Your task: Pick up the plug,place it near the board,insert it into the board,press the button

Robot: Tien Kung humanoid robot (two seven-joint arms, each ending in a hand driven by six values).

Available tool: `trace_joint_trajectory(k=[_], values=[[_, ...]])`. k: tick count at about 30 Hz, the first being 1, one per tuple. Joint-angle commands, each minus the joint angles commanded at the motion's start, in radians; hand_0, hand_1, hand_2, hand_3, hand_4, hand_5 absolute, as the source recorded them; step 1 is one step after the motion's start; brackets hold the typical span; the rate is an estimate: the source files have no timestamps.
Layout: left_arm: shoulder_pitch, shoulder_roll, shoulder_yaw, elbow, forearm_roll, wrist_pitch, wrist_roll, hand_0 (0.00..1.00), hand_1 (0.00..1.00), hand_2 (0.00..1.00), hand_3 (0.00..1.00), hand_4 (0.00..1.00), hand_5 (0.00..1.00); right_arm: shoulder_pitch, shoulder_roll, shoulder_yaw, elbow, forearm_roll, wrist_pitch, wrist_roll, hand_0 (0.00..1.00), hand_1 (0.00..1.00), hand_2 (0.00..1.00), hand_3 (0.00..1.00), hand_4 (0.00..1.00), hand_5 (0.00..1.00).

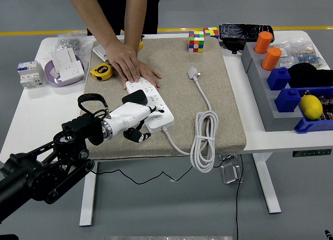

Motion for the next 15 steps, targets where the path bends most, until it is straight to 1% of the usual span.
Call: trace_joint_trajectory(k=[8,15], values=[[-0.006,-0.001,-0.002,0.014,0.009,-0.002,-0.001,0.144,0.025,0.132,0.883,0.688,0.002,0.001,0.0,0.0,-0.001,0.001,0.0,0.0,0.957,0.846,0.783,0.795,0.998,0.998],[-0.003,-0.002,-0.001,0.047,0.015,0.003,-0.007,0.144,0.025,0.132,0.88,0.688,0.002,-0.001,0.0,-0.001,0.0,0.001,0.0,0.0,0.957,0.846,0.784,0.795,0.998,0.998]])
